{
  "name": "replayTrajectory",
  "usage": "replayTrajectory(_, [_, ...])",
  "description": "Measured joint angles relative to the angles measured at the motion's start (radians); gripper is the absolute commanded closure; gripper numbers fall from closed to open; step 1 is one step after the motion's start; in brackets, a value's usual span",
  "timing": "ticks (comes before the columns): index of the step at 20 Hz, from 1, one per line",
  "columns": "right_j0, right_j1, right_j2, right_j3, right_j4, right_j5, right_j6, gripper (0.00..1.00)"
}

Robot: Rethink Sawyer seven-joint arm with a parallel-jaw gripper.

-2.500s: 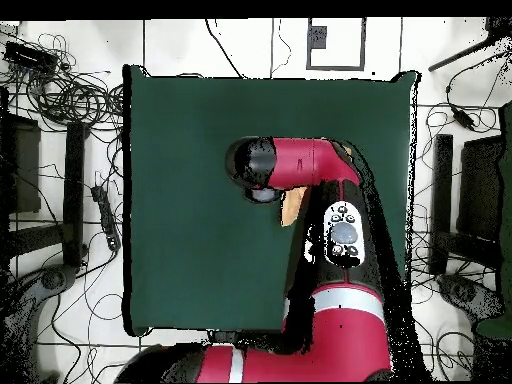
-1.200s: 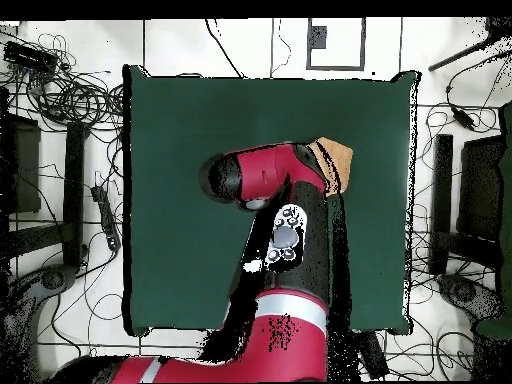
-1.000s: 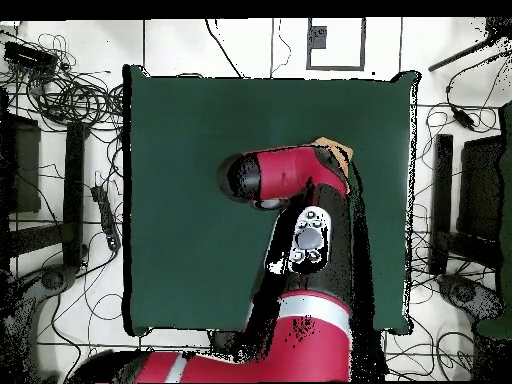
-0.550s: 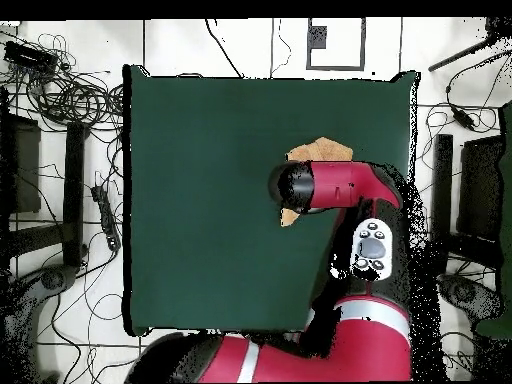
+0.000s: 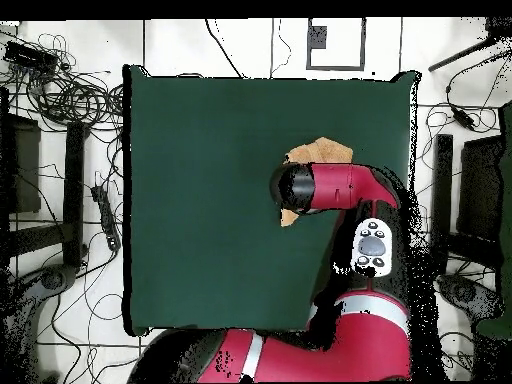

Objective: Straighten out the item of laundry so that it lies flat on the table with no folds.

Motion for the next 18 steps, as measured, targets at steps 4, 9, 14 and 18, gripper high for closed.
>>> replayTrajectory(4, [0.012,0.000,0.000,0.002,0.052,0.000,0.000,0.00])
replayTrajectory(9, [0.033,0.000,-0.001,0.002,0.080,0.000,0.000,0.00])
replayTrajectory(14, [0.057,0.000,-0.001,0.002,0.111,0.000,0.000,0.00])
replayTrajectory(18, [0.068,0.001,-0.001,0.002,0.142,0.000,0.000,0.00])
